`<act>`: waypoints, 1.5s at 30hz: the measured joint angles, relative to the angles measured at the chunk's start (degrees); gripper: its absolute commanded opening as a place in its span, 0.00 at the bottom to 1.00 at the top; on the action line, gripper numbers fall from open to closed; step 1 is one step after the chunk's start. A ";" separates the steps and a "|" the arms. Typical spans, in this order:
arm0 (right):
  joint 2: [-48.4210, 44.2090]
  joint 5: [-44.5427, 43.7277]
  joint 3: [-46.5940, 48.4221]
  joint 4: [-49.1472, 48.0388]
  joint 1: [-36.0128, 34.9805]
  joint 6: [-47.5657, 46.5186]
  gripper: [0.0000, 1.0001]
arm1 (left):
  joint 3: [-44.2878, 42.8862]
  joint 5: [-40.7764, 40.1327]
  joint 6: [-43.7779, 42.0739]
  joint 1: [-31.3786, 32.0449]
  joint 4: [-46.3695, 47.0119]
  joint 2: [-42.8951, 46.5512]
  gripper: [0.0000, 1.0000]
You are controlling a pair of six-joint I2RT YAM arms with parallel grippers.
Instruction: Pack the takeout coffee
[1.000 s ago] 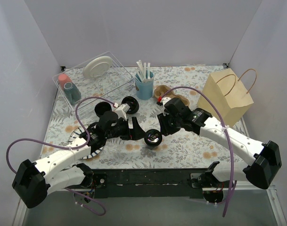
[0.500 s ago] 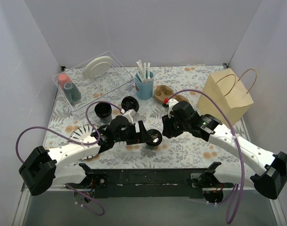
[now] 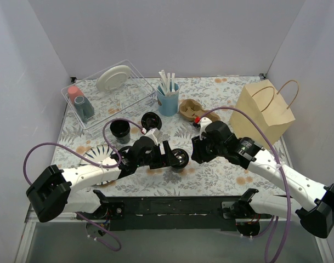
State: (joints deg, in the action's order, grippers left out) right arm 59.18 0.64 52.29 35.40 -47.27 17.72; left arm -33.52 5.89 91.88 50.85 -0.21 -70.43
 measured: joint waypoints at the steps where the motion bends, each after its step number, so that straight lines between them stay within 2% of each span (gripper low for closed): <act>1: -0.15 -0.02 -0.04 0.04 0.00 0.00 0.45 | 0.00 -0.22 0.07 0.02 0.26 0.04 0.79; 17: -0.74 0.09 -0.59 -0.13 0.02 -0.13 0.46 | -1.07 -3.65 0.76 0.02 0.70 0.63 0.74; 18: -0.74 0.20 -0.68 -0.37 0.02 -0.11 0.45 | -1.27 -3.67 0.76 0.02 0.74 0.26 0.69; 21: -0.85 0.24 -1.29 -1.60 0.02 -0.11 0.46 | -1.90 -3.85 0.55 0.02 0.87 -1.22 0.65; 22: -1.01 0.24 -1.86 -2.25 0.02 -0.07 0.46 | -2.12 -3.87 0.44 0.02 0.92 -1.86 0.60; 31: -3.65 1.05 -5.77 -7.82 2.23 1.88 0.49 | -2.34 -3.72 0.02 0.02 2.69 -3.69 0.49; 38: -4.72 4.37 -7.54 -12.00 9.14 3.32 0.47 | -2.62 -3.06 -3.17 0.00 4.37 -4.63 0.50; 42: -4.04 8.61 -7.87 -12.85 13.35 3.10 0.49 | -4.70 -2.05 -6.38 0.00 3.58 -6.25 0.51; 45: -3.61 11.87 -7.96 -13.09 13.77 2.49 0.52 | -5.73 -1.22 -8.72 0.00 3.45 -7.28 0.52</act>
State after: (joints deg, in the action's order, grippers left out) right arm 55.57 12.51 44.34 22.31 -33.50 20.21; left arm -39.24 4.67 83.15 50.85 3.25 -77.71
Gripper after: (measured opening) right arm 0.494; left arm 0.511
